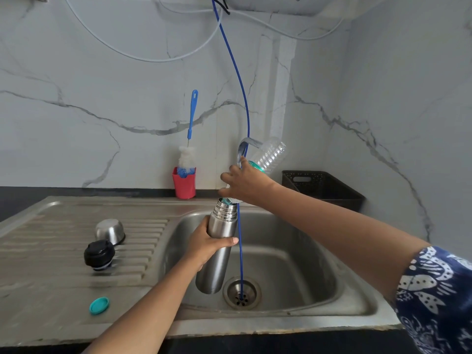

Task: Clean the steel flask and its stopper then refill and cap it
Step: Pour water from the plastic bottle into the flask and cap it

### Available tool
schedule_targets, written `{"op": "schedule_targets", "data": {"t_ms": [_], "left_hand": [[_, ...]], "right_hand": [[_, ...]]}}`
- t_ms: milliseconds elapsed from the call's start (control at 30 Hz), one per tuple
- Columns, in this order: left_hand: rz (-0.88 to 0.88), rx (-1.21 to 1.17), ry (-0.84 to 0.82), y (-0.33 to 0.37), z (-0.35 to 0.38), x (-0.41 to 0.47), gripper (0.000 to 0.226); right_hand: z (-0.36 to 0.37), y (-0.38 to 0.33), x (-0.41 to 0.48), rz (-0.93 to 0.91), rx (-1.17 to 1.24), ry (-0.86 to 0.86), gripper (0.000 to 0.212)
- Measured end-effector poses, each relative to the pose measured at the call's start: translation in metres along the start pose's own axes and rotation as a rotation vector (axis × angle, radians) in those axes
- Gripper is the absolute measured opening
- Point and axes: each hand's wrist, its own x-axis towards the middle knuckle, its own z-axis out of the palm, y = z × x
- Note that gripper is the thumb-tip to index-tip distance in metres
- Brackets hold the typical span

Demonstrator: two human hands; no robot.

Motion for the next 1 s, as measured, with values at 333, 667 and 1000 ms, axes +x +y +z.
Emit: {"op": "schedule_targets", "data": {"t_ms": [333,667,1000], "left_hand": [[-0.006,0.011,-0.019,-0.002,0.000,0.001,0.072],[-0.007,-0.006,-0.026,-0.002,0.000,0.001,0.075],[-0.017,-0.014,-0.029,-0.002,0.001,0.000,0.075]], "right_hand": [[0.003,0.008,-0.002,-0.055,0.091,0.085,0.063],[0.006,0.026,-0.001,-0.151,0.161,0.033,0.088],[0.025,0.022,0.008,-0.197,0.040,0.263,0.053]]}}
